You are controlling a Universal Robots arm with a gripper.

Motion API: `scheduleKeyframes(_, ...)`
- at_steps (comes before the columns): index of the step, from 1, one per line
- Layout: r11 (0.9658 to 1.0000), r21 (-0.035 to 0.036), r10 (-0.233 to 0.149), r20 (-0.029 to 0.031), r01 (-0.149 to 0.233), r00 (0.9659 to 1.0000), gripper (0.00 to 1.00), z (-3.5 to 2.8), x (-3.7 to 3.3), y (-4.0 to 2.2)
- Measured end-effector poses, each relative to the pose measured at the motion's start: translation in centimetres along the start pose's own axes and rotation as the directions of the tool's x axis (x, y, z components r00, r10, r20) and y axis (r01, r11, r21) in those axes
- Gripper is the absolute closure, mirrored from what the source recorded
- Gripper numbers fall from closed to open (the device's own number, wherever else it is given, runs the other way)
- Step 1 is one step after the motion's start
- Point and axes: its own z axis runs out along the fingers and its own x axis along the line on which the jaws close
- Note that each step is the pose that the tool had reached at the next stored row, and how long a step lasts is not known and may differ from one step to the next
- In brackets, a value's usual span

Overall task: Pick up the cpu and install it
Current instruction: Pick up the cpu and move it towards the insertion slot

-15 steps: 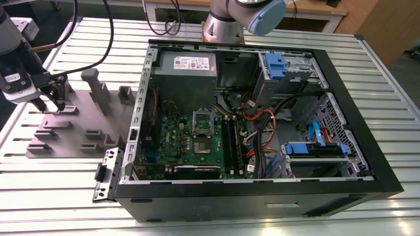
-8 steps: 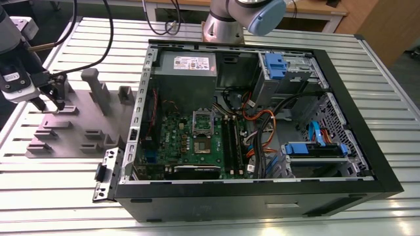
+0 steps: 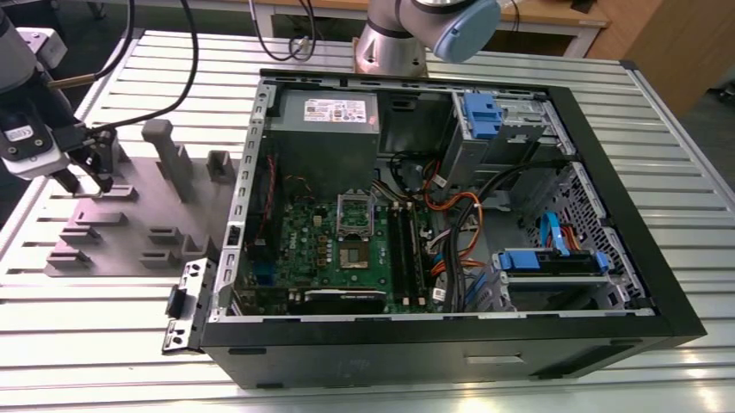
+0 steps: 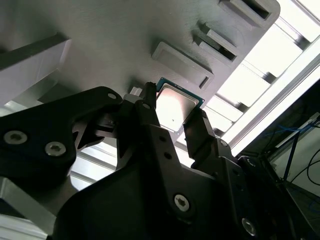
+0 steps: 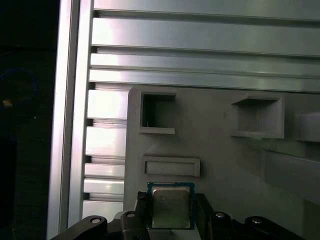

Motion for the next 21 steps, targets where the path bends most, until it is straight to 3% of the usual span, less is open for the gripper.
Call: scheduleKeyframes(21, 1.0, 0.0, 0.0, 0.0001, 0.0, 1.0, 0.53, -0.49, 0.0, 0.02)
